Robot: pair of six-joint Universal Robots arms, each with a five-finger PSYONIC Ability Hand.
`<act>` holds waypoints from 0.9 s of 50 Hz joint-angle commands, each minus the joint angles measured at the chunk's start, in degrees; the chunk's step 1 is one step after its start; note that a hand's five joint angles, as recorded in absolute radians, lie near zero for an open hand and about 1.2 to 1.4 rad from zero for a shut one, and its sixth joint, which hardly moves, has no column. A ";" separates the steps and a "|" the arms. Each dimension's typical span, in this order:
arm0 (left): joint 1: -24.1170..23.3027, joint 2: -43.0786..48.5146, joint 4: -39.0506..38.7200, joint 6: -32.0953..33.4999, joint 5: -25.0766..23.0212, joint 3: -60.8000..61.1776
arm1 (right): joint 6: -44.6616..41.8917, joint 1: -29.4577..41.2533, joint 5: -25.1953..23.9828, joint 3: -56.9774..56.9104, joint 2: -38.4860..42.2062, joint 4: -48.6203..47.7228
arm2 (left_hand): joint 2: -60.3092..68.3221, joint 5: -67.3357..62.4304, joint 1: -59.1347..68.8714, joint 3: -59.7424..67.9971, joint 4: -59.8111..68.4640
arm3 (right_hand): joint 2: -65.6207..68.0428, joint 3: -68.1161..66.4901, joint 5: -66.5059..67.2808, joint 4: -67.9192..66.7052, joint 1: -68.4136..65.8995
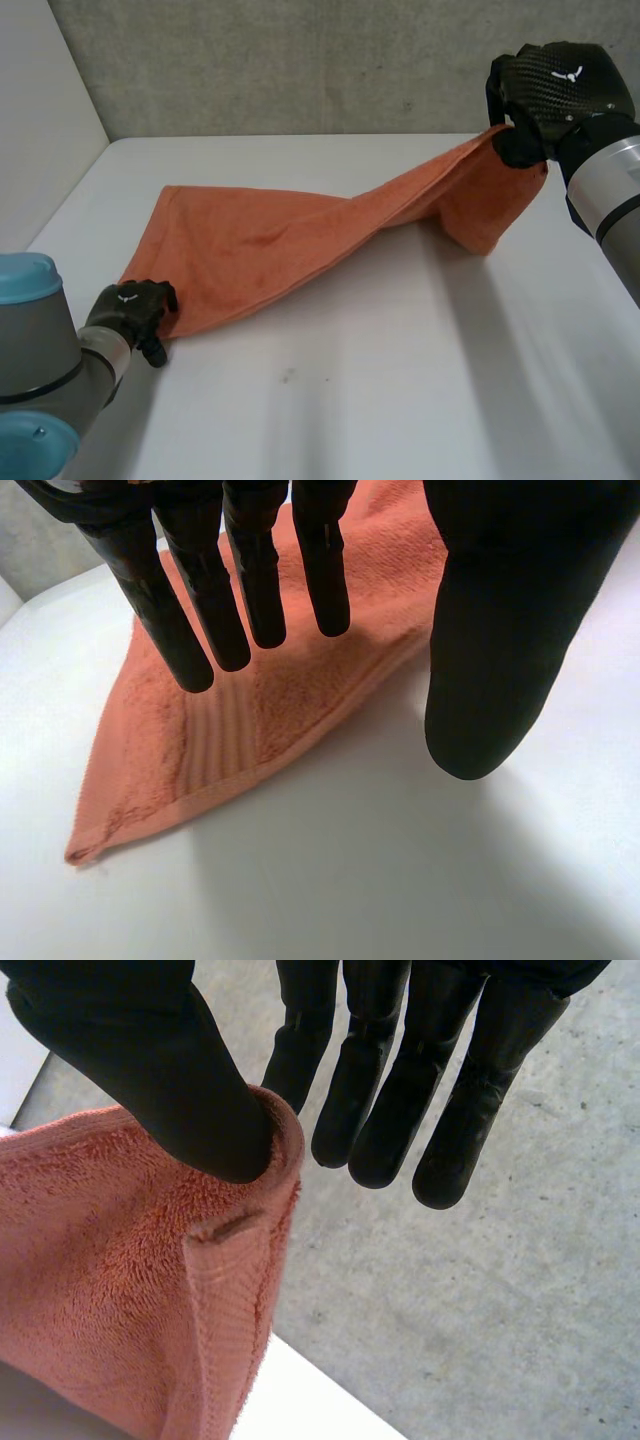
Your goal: Fold the laundry
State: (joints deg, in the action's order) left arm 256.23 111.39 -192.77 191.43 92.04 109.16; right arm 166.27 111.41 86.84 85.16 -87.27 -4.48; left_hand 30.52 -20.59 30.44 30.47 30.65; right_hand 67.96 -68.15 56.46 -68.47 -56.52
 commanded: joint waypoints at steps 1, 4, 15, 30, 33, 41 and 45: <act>-1.43 -0.04 -0.15 0.00 0.15 0.09 | 1.43 0.21 0.00 -2.80 -0.01 0.97 | 4.59 -4.52 4.67 4.64 4.46 | 12.04 -11.85 13.54 -11.53 -23.48; -1.43 0.05 -0.24 0.00 0.15 0.00 | 1.52 0.30 -0.09 -4.21 -0.01 2.19 | 4.59 -4.52 4.67 4.64 4.46 | 12.04 -11.85 13.54 -11.53 -23.48; -1.52 1.81 -3.84 -0.18 0.24 -1.58 | 1.61 2.41 0.09 -7.38 -1.85 4.57 | 12.66 -12.60 12.75 12.72 12.53 | 12.04 -11.85 13.54 -11.53 -23.48; -6.08 3.31 -4.19 -1.58 0.42 -2.72 | 1.52 3.64 1.23 -11.86 -3.17 6.59 | 13.51 -13.44 13.59 13.57 13.38 | 12.04 -11.85 13.54 -11.53 -23.48; -7.75 2.52 -4.19 -2.98 0.33 -2.29 | 1.52 3.64 1.23 -12.56 -3.08 6.68 | 12.50 -12.43 12.58 12.55 12.36 | 12.04 -11.85 13.54 -11.53 -23.48; -9.96 1.37 -4.11 -6.50 0.33 -2.28 | 1.52 3.64 1.67 -13.79 -3.08 6.68 | 11.49 -11.42 11.57 11.54 11.35 | 12.04 -11.85 13.54 -11.53 -23.48; -11.54 1.46 -4.11 -7.65 0.33 -2.37 | 1.52 3.64 1.76 -14.50 -2.99 6.68 | 11.65 -11.59 11.74 11.71 11.52 | 12.04 -11.85 13.54 -11.53 -23.48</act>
State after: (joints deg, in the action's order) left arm 246.45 112.82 -196.89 185.68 92.38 106.91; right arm 167.81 115.05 88.38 71.53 -90.34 2.22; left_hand 37.13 -27.11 37.44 37.17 37.09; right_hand 67.96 -68.15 56.46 -68.47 -56.52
